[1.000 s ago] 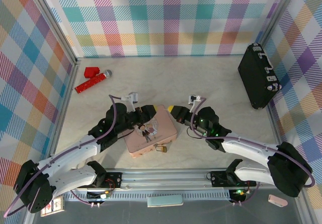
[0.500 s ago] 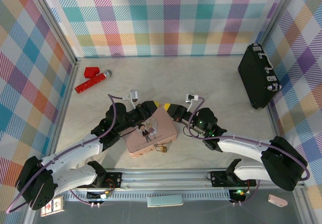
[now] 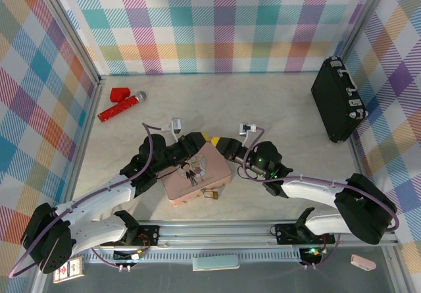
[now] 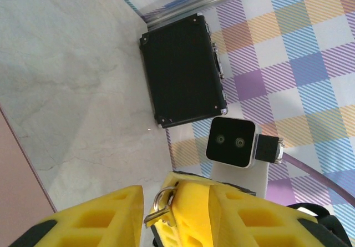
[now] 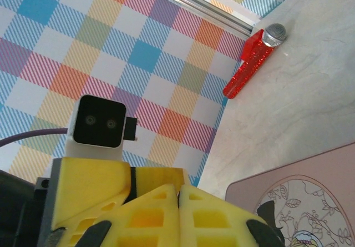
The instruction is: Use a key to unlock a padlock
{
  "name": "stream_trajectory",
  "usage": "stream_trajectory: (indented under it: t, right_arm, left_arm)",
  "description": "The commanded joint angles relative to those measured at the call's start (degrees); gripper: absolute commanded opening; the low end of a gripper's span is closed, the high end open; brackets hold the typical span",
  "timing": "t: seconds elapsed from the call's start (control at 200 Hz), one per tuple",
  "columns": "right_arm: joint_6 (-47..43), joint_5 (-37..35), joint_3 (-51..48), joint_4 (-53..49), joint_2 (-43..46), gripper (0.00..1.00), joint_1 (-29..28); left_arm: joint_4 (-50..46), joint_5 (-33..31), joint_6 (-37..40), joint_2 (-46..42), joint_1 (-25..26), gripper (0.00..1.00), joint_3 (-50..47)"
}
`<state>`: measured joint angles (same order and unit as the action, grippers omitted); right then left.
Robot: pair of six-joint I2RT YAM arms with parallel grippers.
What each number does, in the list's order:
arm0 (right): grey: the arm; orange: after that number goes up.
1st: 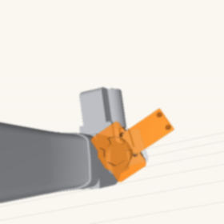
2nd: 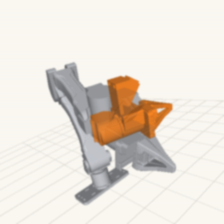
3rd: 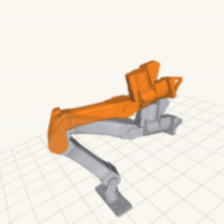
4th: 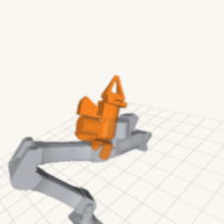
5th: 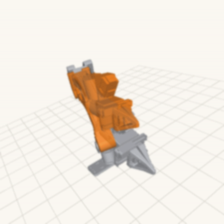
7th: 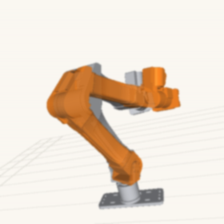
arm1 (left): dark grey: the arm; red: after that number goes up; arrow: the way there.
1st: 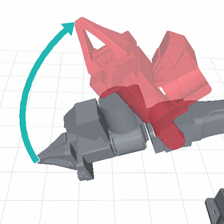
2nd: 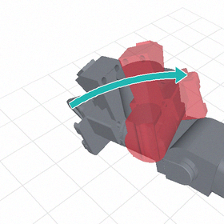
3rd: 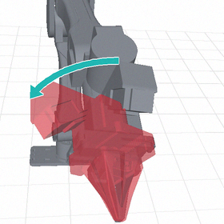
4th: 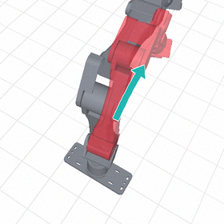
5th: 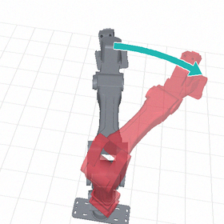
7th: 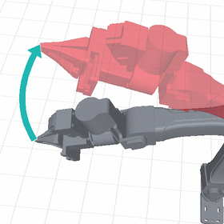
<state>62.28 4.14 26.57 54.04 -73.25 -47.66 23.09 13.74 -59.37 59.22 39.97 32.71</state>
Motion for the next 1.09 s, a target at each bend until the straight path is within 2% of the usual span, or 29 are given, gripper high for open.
stream_trajectory:
  t: [0.0,0.095,0.465,0.675,0.835,1.045,1.09]
  right_arm:
    - [0.67,0.36,0.7,3.27,0.71,0.0,-0.31]
    - [-0.03,-0.14,0.85,1.73,1.52,0.0,-0.33]
    - [0.89,0.36,0.89,2.56,0.83,0.0,-0.33]
    - [1.09,-0.88,0.44,1.44,1.42,0.0,-0.33]
    - [1.17,-1.68,0.24,0.38,1.71,0.0,-0.33]
    - [1.39,-1.59,0.68,-1.06,1.86,0.0,-0.33]
    - [1.27,-1.83,0.76,-2.08,2.18,0.05,-0.33]
  left_arm:
    - [2.72,1.29,-0.57,0.2,-0.16,0.36,0.95]
    - [3.01,1.33,-0.65,0.22,-0.16,0.37,0.86]
    - [6.94,3.65,-2.15,1.78,-0.06,0.29,1.29]
    - [7.05,3.93,-2.15,1.95,0.07,0.19,1.57]
    - [6.97,4.02,-1.98,2.0,0.07,0.08,1.82]
    - [4.85,3.35,-0.65,1.75,0.07,0.0,2.34]
    - [3.21,2.93,0.43,1.35,0.1,0.0,2.72]
